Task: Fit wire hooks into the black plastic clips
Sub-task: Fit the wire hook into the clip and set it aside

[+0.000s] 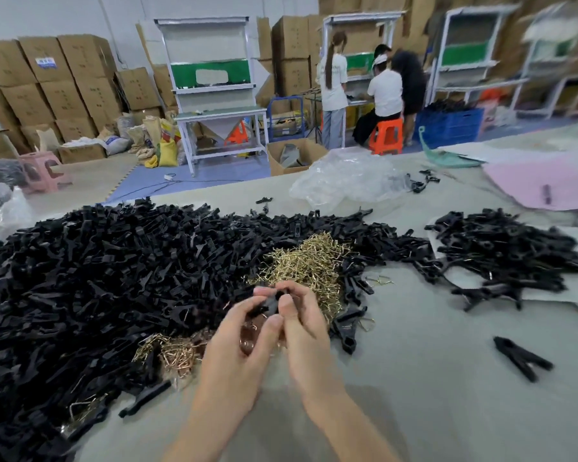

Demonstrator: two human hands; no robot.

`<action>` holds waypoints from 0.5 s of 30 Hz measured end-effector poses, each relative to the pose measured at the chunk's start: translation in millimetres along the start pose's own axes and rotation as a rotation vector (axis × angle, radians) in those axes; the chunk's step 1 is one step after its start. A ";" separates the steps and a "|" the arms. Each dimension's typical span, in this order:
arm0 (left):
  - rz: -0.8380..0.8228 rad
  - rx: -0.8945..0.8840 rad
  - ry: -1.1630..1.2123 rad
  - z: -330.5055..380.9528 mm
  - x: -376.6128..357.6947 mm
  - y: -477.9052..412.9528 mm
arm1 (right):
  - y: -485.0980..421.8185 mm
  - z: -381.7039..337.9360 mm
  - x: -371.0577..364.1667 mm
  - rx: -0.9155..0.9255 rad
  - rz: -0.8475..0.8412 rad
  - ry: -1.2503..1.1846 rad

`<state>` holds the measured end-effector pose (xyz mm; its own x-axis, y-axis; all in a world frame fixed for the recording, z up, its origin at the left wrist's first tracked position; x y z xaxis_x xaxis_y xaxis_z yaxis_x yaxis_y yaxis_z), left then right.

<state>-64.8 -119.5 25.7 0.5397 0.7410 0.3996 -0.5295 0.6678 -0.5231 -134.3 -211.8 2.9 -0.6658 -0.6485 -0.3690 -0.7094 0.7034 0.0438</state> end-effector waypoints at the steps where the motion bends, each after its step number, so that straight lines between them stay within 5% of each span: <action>1: -0.022 -0.037 -0.013 12.1 -15.3 -7.5 | 1.8 -10.8 19.4 0.018 0.045 -0.049; 8: -0.267 -0.083 0.192 131.4 -187.6 -129.5 | 15.7 -82.0 154.3 0.052 0.361 -0.500; 11: -0.421 -0.071 0.176 161.2 -237.9 -160.1 | 23.0 -88.0 174.6 0.043 0.436 -0.484; 15: -0.414 -0.113 0.104 133.9 -226.5 -130.0 | 26.2 -85.3 171.3 0.038 0.450 -0.312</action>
<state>-205.8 -364.7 103.9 0.7573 0.3973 0.5184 -0.1827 0.8909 -0.4159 -286.7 -329.3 20.0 -0.7976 -0.1678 -0.5794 -0.3573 0.9053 0.2297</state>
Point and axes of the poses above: each hand's wrist, its own y-axis away from the middle knuckle, its own x-axis out of the back of the hand, z = x × y, the point moved 8 cm from there along -y, towards the middle knuckle, and after that the axes turned 12 degrees about -x, right-handed, at the moved point
